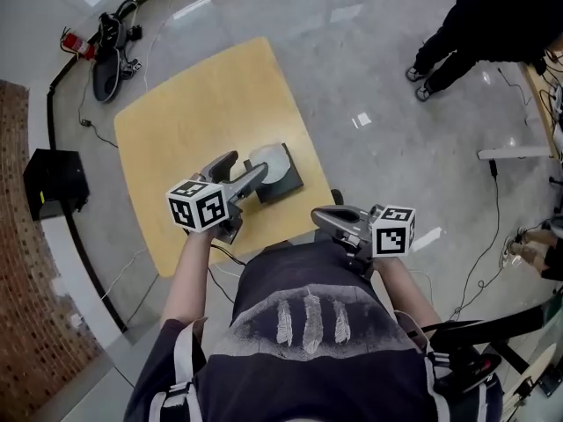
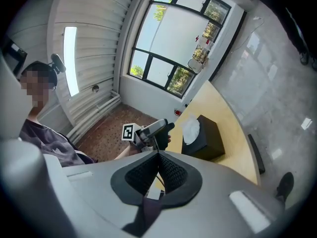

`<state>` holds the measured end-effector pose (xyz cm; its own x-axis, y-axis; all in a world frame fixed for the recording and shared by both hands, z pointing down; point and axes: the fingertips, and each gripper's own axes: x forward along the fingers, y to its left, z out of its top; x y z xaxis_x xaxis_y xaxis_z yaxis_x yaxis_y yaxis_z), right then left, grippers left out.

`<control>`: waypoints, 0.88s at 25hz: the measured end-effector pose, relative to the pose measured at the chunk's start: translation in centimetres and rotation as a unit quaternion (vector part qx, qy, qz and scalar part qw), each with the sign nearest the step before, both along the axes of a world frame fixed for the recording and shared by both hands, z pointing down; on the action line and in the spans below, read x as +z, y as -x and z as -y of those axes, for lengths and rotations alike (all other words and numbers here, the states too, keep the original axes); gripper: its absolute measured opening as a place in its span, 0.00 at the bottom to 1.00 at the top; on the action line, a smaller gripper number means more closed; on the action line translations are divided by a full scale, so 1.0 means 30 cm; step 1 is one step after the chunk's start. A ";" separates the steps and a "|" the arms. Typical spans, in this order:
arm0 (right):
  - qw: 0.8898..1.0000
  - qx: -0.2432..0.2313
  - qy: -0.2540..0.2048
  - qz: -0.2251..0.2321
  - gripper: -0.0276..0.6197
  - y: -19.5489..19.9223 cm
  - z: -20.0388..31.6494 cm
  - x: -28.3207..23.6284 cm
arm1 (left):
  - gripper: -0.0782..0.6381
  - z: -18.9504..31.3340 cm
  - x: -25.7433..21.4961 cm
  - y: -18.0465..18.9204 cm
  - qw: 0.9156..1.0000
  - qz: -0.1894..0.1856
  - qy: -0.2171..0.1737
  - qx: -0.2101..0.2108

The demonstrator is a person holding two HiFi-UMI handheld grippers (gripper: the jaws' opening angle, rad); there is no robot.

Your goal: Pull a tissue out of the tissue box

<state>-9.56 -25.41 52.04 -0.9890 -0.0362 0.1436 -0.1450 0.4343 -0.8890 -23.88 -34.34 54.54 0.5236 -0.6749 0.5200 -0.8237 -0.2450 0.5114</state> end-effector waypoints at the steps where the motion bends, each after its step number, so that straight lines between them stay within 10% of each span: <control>1: 1.000 0.003 0.001 0.000 0.04 -0.007 0.005 0.003 | 0.63 0.013 0.030 -0.007 1.000 -0.001 0.009 0.003; 10: 0.999 0.049 0.007 -0.012 0.04 -0.077 0.022 0.010 | 0.58 0.067 0.201 -0.041 0.997 0.046 0.047 0.037; 22: 0.997 0.065 -0.009 -0.030 0.04 -0.078 0.023 -0.001 | 0.13 0.080 0.185 -0.027 0.989 0.138 -0.013 0.060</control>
<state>-7.21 -26.10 52.02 -0.9652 -0.1671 0.2011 -0.2545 0.4232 -0.8696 -23.07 -36.75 60.09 0.4416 -0.6313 0.6376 -0.8950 -0.3599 0.2635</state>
